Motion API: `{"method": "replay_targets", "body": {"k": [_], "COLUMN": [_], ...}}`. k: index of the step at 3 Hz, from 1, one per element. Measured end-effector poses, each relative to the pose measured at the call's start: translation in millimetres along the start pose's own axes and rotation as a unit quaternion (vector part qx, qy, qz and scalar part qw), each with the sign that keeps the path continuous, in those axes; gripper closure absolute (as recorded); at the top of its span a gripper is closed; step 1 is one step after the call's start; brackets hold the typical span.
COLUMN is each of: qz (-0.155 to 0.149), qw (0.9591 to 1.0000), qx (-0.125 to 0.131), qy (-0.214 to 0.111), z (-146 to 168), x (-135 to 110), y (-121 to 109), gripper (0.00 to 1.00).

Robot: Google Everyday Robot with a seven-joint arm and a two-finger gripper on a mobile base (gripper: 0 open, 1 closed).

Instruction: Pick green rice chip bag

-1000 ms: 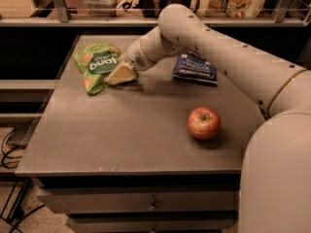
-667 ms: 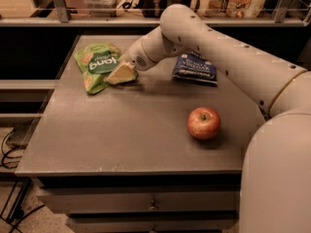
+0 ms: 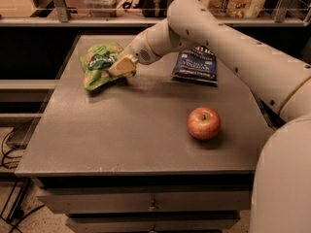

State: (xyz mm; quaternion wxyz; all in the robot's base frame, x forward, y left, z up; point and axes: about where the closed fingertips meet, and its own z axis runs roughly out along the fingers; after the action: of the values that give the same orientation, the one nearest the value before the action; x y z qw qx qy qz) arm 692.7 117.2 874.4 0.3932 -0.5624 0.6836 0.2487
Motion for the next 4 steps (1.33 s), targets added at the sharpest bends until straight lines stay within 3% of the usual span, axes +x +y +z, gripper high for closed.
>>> {"method": "replay_targets", "body": {"k": [2,3,4], "qz": [0.004,-0.006,-0.034], "qw": [0.9995,0.9975,0.9952], "qx": [0.0,0.014,0.038], "qy": [-0.031,-0.069,-0.083], "z": [-15.8,-48.8,-90.9], "x": [-14.2,-42.8,-69.7], "y": [1.4,-3.7,-10.5], "gripper": [1.0,1.0,1.0]}}
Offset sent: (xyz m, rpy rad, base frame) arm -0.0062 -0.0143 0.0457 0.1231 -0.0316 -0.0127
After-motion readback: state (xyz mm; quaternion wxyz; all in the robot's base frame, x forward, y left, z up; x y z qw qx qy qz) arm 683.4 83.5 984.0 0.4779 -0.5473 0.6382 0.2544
